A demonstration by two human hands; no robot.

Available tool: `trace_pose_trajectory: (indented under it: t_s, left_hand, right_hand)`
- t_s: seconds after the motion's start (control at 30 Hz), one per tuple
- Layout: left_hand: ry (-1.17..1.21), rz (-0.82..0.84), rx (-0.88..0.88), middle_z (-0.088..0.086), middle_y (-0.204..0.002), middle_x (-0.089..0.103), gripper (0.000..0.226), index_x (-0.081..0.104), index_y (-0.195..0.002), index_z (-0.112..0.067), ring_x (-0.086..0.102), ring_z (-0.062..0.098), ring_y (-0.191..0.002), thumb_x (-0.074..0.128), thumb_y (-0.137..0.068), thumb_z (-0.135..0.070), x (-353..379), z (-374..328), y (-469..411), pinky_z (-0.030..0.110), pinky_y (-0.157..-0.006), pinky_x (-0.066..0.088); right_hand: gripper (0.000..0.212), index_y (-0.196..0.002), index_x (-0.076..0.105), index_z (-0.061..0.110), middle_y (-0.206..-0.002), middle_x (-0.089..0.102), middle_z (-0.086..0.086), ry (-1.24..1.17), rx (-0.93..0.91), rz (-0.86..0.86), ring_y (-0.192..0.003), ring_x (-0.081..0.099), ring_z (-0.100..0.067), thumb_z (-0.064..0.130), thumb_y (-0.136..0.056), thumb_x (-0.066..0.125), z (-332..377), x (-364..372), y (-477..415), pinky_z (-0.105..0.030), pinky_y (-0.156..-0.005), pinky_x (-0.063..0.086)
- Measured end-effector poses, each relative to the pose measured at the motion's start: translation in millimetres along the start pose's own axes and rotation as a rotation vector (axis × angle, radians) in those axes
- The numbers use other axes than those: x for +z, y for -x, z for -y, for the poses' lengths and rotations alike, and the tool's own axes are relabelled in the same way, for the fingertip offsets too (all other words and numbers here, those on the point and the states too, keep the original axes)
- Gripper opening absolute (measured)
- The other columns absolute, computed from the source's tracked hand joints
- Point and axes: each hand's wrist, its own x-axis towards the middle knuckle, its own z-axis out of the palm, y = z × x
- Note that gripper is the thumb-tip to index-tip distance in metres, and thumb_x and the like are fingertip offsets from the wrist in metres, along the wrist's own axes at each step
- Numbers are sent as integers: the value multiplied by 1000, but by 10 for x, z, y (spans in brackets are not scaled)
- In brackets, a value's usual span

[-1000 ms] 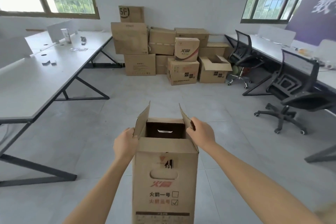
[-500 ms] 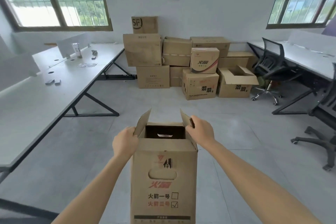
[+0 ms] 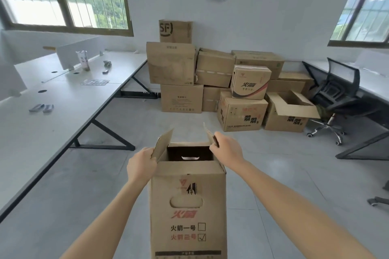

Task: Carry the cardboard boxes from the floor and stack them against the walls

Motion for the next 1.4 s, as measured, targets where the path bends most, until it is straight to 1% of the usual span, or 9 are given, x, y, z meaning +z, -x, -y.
trace_pose_trajectory:
  t_s: [0.27, 0.4, 0.7, 0.83, 0.9, 1.07, 1.23, 1.33, 1.4]
  left_hand:
    - [8, 53, 87, -2, -61, 32, 38, 26, -56, -16, 31, 20, -57, 44, -84, 1, 280, -135, -1604, 29, -49, 18]
    - [-11, 68, 135, -1, -63, 35, 38, 28, -56, -18, 37, 24, -61, 44, -86, -1, 633, -374, -2264, 29, -49, 21]
    - [-76, 80, 219, -4, -66, 37, 36, 31, -57, -20, 42, 25, -69, 43, -86, -3, 1364, -1238, -4013, 28, -49, 20]
    - [-50, 24, 226, -3, -67, 37, 36, 33, -59, -23, 43, 25, -70, 42, -89, -4, 1608, -1607, -4743, 30, -54, 24]
    - [-49, -7, 231, -3, -71, 41, 26, 43, -67, -17, 45, 25, -71, 42, -90, -5, 1704, -1701, -5091, 30, -54, 24]
    - [-11, -76, 240, -2, -76, 43, 20, 65, -93, -7, 44, 22, -70, 44, -91, -5, 1905, -1820, -6035, 30, -55, 23]
    - [42, -112, 334, -6, -65, 39, 19, 64, -85, -6, 44, 23, -66, 46, -90, -5, 2126, -1872, -7224, 30, -59, 25]
    - [84, -109, 402, -6, -65, 41, 24, 61, -79, -10, 46, 25, -66, 40, -88, -17, 2246, -1923, -7999, 30, -59, 27]
    - [103, -96, 432, -4, -71, 46, 24, 65, -86, -8, 50, 27, -68, 43, -89, -15, 2292, -1996, -8512, 31, -59, 30]
  right_hand:
    - [39, -61, 18, 21, -56, 28, 3, 25, 112, -15, -49, 24, -10, 9, -86, 45, -130, 189, -1297, -25, -47, 15]
    - [38, -61, 18, 20, -57, 27, 3, 36, 168, -35, -49, 24, -10, 9, -87, 44, -451, 295, -1842, -25, -46, 15]
    - [40, -61, 18, 20, -56, 30, 3, 74, 133, -129, -48, 28, -12, 11, -90, 44, -1393, 230, -3619, -24, -46, 20]
    - [19, -73, 38, 11, -63, 42, 0, 60, 118, -151, -59, 46, -19, 13, -91, 46, -1746, 167, -4457, -29, -56, 37]
    - [15, -78, 40, 10, -67, 45, -2, 57, 95, -173, -62, 47, -20, 13, -91, 47, -1842, 147, -4840, -31, -60, 40]
    - [13, -79, 48, 8, -65, 46, -2, 92, -17, -223, -58, 45, -19, 11, -91, 47, -1995, 189, -5843, -27, -53, 34]
    - [15, -78, 40, 12, -57, 35, 5, 185, -93, -283, -51, 39, -16, 10, -91, 46, -2068, 253, -7033, -26, -46, 26]
    - [22, -73, 34, 13, -54, 22, 12, 217, -116, -343, -43, 23, -5, 7, -88, 49, -2083, 310, -7746, -21, -42, 15]
    - [17, -77, 35, 11, -56, 25, 9, 258, -65, -308, -46, 25, -7, 10, -92, 43, -2128, 314, -8190, -23, -44, 17]
